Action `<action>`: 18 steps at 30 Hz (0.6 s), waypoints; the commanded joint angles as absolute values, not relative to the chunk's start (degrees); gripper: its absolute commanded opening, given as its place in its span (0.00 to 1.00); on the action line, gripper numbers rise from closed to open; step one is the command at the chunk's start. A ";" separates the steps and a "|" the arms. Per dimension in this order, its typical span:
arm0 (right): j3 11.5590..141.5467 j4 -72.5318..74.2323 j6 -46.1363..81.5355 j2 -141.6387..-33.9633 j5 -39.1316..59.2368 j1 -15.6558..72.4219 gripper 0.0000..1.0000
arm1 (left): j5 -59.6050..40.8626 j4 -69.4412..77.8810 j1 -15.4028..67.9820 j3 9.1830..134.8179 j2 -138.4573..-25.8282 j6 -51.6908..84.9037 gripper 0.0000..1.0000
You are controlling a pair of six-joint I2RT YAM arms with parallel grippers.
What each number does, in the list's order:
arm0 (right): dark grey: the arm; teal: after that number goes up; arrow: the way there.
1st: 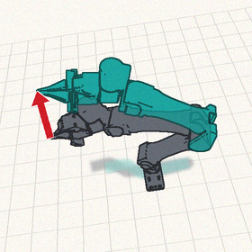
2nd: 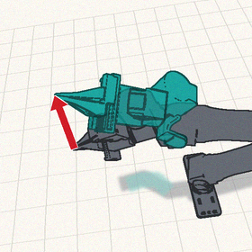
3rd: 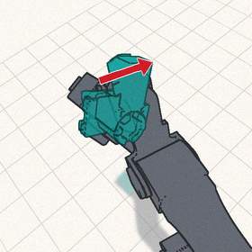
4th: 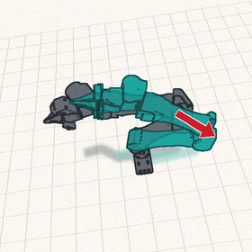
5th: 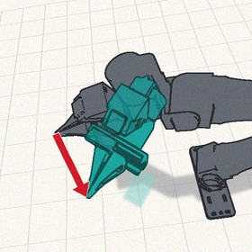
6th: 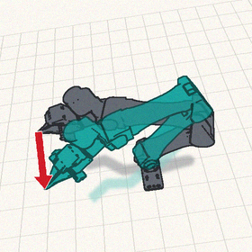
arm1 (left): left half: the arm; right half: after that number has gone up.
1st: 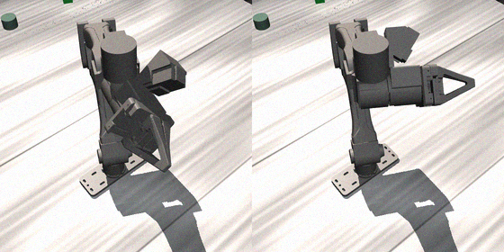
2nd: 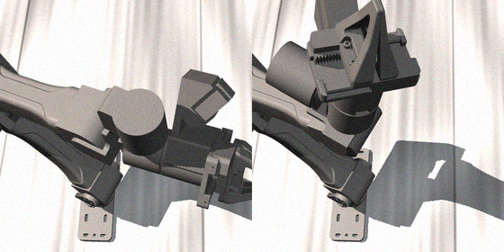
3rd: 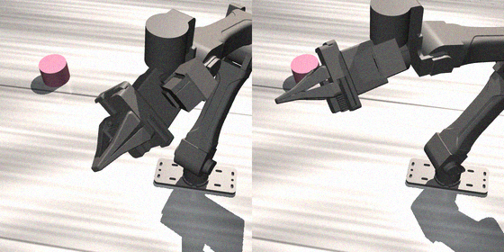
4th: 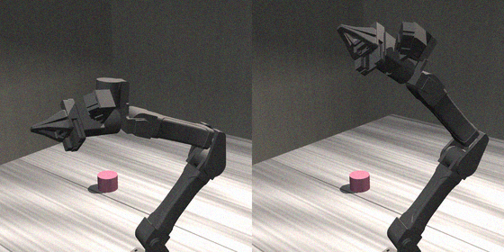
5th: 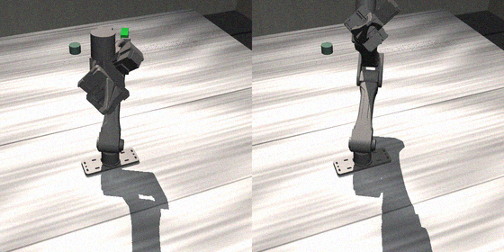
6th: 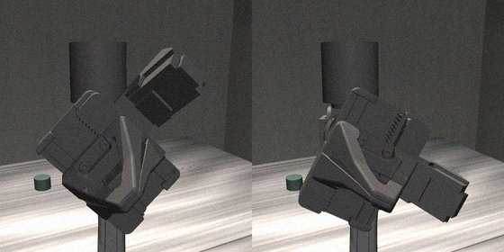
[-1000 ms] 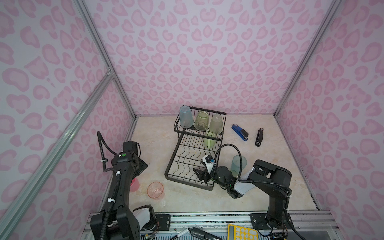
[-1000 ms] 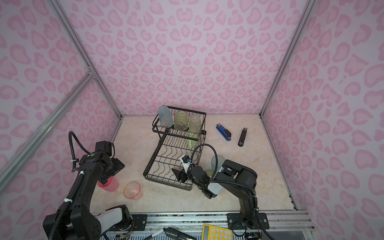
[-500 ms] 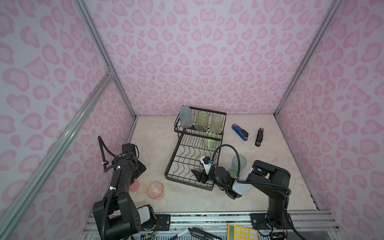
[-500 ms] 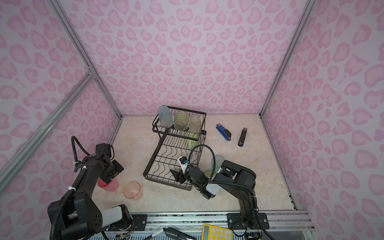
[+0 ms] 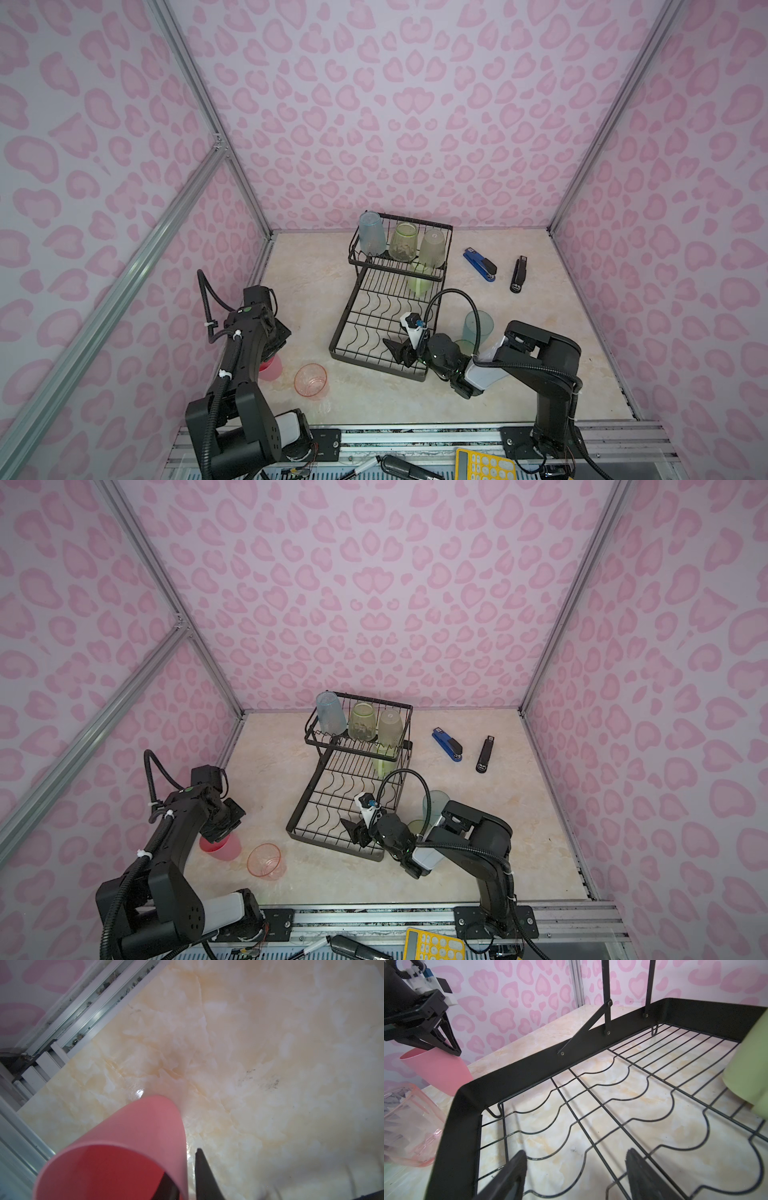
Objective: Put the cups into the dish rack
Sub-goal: 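Close the left gripper on the pink cup rim and lift it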
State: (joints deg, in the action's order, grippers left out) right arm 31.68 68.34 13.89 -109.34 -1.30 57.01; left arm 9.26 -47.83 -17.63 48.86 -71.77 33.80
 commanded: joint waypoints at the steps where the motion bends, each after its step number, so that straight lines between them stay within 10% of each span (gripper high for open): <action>1: 31.23 68.55 13.45 -109.34 -2.17 57.04 0.74 | 8.90 -46.59 -17.60 49.39 -70.74 32.98 0.11; 18: 30.85 68.71 13.54 -109.08 -3.33 57.04 0.74 | 10.27 -46.78 -3.99 56.76 -69.35 30.67 0.04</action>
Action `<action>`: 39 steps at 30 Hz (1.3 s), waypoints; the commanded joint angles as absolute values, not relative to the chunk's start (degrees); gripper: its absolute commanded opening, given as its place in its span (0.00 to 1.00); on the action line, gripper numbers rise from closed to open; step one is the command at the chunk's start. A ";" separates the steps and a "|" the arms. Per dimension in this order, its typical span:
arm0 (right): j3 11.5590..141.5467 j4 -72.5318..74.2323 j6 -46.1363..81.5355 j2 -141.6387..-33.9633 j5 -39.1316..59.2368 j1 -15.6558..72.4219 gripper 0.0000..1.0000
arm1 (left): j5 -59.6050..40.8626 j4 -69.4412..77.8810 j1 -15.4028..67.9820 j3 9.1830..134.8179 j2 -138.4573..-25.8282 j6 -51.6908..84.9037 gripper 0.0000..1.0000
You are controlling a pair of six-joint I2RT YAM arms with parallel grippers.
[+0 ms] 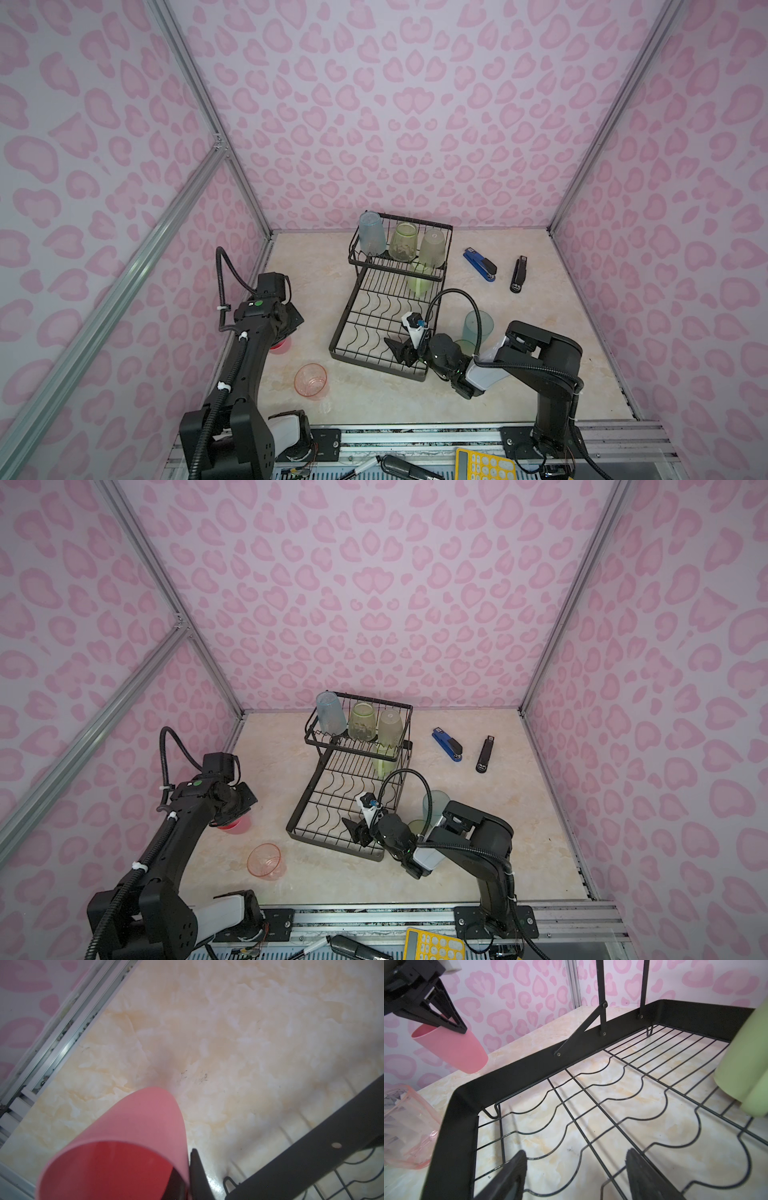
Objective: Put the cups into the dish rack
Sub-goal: 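Close the left gripper on the pink cup rim and lift it, then carry the pink cup toward the rack with the left gripper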
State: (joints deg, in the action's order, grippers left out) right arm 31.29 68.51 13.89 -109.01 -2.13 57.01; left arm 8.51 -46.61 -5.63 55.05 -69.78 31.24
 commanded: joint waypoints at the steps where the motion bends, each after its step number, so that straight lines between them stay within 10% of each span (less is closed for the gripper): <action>1: 30.93 68.68 13.53 -109.07 -3.34 57.07 0.74 | 10.42 -47.01 -3.12 57.47 -69.35 30.67 0.04; 39: 38.50 49.01 15.51 -98.86 -10.93 68.91 0.76 | -29.54 -31.27 7.27 49.56 -47.82 26.85 0.05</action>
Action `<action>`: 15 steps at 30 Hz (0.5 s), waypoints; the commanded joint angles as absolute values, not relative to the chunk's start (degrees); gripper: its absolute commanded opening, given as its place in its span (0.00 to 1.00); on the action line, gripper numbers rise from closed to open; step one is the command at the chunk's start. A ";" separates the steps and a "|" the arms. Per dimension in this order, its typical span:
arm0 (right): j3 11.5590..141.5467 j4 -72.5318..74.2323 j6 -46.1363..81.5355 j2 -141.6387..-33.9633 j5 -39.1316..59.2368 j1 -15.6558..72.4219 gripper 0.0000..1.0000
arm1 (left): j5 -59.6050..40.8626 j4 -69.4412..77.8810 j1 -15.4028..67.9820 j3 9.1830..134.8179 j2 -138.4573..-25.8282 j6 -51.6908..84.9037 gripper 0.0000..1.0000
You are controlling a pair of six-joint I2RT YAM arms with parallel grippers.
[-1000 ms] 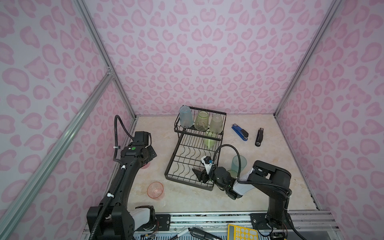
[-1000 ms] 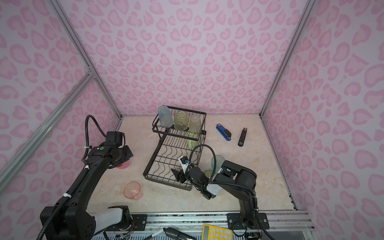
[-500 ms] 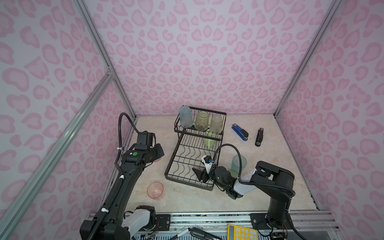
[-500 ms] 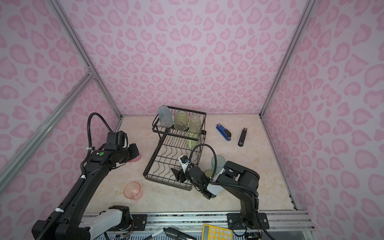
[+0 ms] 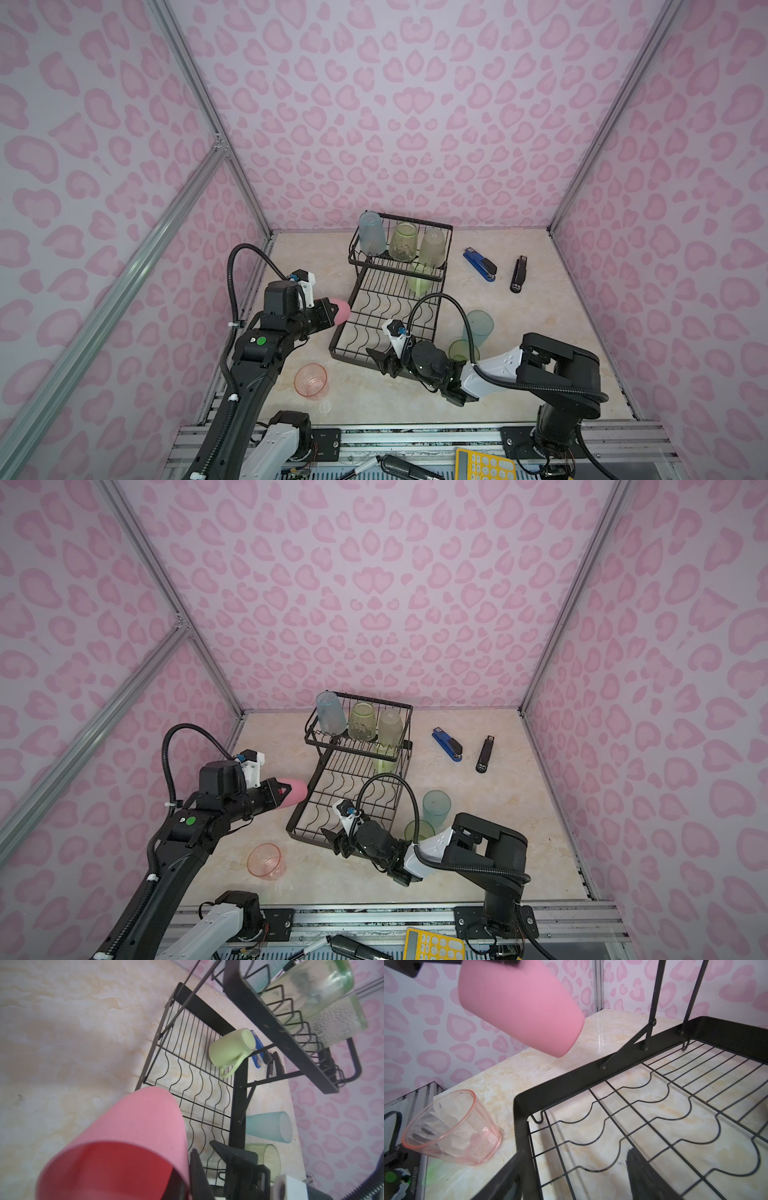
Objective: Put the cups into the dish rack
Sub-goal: 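Carry the pink cup toward the rack with the left gripper, then hold the pink cup over the rack while the right gripper reaches toward it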
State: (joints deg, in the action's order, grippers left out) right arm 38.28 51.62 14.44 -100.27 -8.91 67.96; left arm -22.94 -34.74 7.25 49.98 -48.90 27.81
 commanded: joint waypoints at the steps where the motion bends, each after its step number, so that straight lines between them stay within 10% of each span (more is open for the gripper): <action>1: 38.57 47.96 15.55 -97.54 -11.79 69.52 0.76 | -31.47 -30.36 7.24 49.33 -47.10 26.96 0.05; 15: 47.93 20.29 20.55 -71.89 -20.39 71.40 0.78 | -48.59 -12.79 7.23 49.85 -43.07 37.96 0.05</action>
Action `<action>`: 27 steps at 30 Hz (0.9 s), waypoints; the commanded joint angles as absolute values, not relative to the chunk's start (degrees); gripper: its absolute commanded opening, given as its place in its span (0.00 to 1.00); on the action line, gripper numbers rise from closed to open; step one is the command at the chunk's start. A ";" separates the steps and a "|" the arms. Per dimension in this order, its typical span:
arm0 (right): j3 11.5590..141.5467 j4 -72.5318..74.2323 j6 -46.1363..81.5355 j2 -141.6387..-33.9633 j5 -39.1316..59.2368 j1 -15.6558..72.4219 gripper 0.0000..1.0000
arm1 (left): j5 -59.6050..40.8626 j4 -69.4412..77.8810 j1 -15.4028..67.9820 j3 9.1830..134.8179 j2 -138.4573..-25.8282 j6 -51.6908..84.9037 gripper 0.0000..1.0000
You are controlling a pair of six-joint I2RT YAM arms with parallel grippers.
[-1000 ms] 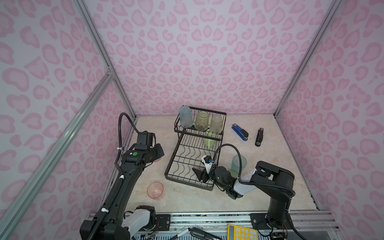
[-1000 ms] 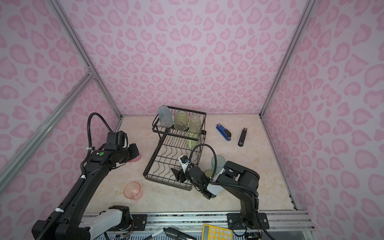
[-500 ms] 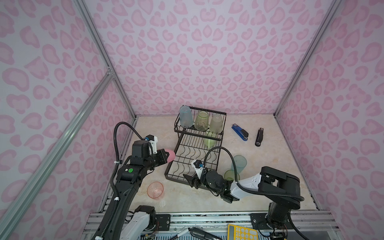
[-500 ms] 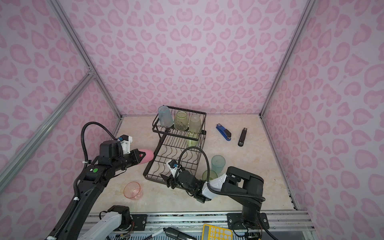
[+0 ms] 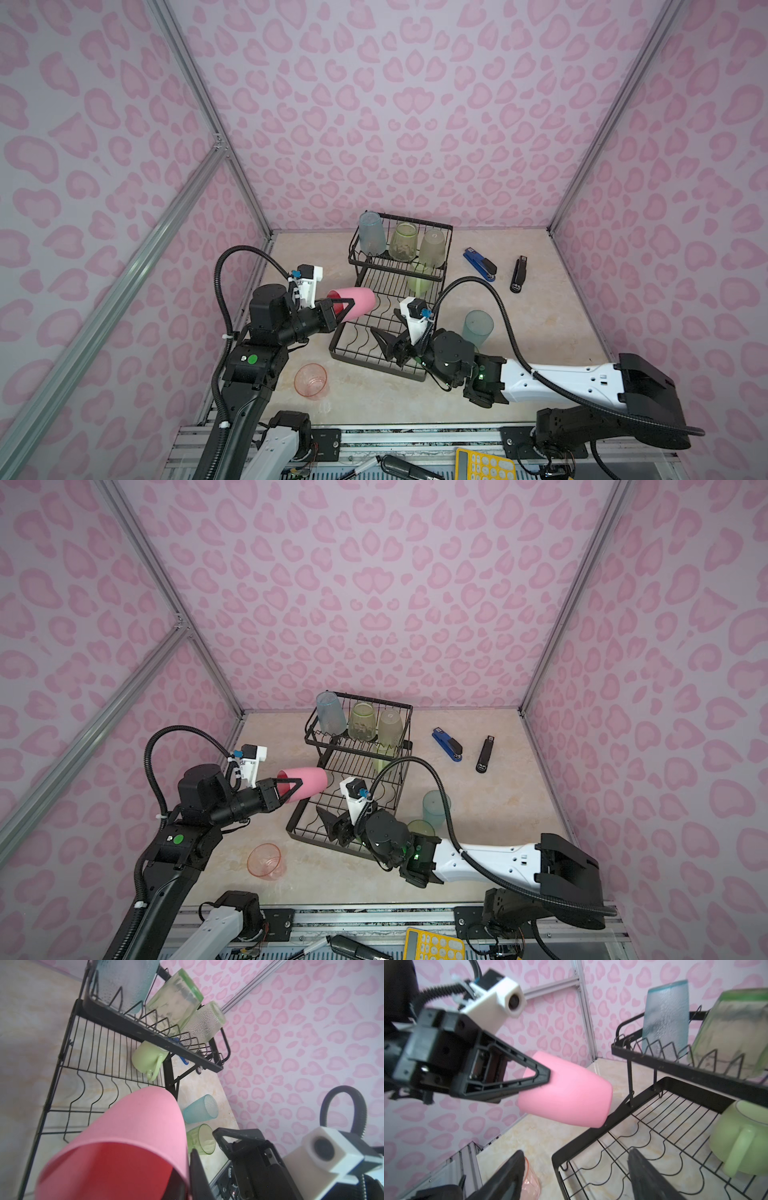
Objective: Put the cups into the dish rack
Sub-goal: 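Hold the pink cup over the rack while the right gripper reaches toward it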
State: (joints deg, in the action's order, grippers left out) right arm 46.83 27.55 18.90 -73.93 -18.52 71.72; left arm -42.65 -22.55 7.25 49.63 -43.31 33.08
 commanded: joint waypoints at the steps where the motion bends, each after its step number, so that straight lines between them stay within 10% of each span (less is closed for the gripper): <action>1: 49.25 18.41 21.13 -70.90 -20.35 70.99 0.79 | -49.79 -9.39 7.32 49.54 -43.07 40.23 0.05; 27: 73.39 6.09 62.50 -73.23 -4.73 51.41 0.76 | -40.96 30.87 15.59 53.55 -56.57 62.92 0.06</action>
